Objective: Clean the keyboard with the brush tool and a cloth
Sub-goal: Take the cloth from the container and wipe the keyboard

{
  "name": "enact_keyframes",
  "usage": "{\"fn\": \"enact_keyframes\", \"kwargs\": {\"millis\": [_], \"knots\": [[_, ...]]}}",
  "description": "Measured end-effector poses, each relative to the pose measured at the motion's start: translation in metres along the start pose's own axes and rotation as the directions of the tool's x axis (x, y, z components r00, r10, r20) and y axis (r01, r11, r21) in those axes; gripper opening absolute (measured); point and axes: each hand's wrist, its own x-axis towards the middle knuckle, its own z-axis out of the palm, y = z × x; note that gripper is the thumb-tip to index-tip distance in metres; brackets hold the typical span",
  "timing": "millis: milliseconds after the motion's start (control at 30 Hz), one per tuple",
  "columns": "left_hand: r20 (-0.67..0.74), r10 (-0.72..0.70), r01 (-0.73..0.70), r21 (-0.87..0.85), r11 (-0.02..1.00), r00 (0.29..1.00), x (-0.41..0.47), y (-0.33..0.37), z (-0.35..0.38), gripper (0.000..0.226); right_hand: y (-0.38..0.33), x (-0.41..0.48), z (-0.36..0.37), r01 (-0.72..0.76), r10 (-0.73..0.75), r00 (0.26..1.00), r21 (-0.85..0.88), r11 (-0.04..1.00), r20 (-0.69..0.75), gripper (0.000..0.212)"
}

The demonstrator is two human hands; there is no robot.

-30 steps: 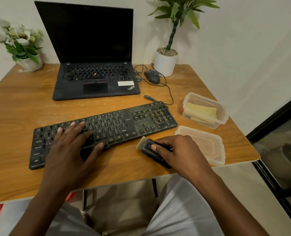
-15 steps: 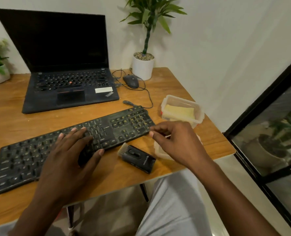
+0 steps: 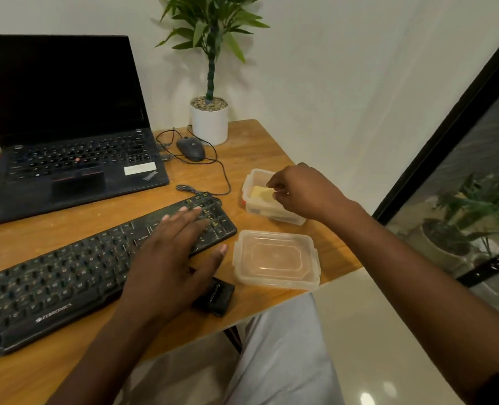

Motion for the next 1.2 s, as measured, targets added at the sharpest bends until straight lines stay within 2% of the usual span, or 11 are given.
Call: {"fn": "enact_keyframes", "kwargs": {"millis": [100, 233, 500, 700, 867, 967, 1067, 1200], "knots": [[0.022, 0.002, -0.002, -0.008, 1.000, 1.000, 0.004, 0.008, 0.005, 0.077, 0.007, 0.019, 0.012, 0.025, -0.015, 0.997, -0.131, 0.991, 0.081, 0.043], [0.050, 0.000, -0.001, 0.006, 1.000, 0.999, 0.006, 0.007, 0.009, 0.076, 0.013, 0.035, 0.015, 0.040, -0.017, 0.991, -0.174, 0.984, 0.133, 0.045], [0.034, -0.030, 0.029, 0.009, 1.000, 0.999, 0.003, -0.006, 0.004, 0.073, 0.017, 0.050, 0.020, -0.007, 0.023, 0.981, -0.083, 0.997, 0.193, 0.052], [0.001, -0.022, 0.021, 0.002, 1.000, 1.000, -0.002, -0.011, -0.003, 0.067, 0.016, 0.051, 0.022, -0.035, 0.043, 0.979, -0.044, 0.998, 0.200, 0.038], [-0.015, -0.016, 0.016, 0.007, 1.000, 1.000, -0.005, -0.016, -0.008, 0.065, 0.014, 0.044, 0.018, -0.032, 0.038, 0.978, -0.036, 0.999, 0.203, 0.038], [-0.024, -0.014, 0.014, -0.003, 1.000, 1.000, -0.007, -0.018, -0.011, 0.064, 0.016, 0.039, 0.009, -0.031, 0.034, 0.984, -0.018, 0.999, 0.172, 0.035], [-0.025, -0.024, 0.024, -0.002, 1.000, 0.999, -0.011, -0.022, -0.013, 0.066, 0.019, 0.033, -0.010, -0.051, 0.049, 0.996, 0.017, 0.999, 0.077, 0.031], [-0.020, -0.066, 0.066, -0.016, 0.998, 0.998, -0.018, -0.033, -0.020, 0.071, 0.015, 0.025, -0.040, -0.039, 0.044, 0.999, 0.139, 0.989, -0.029, 0.024]]}}
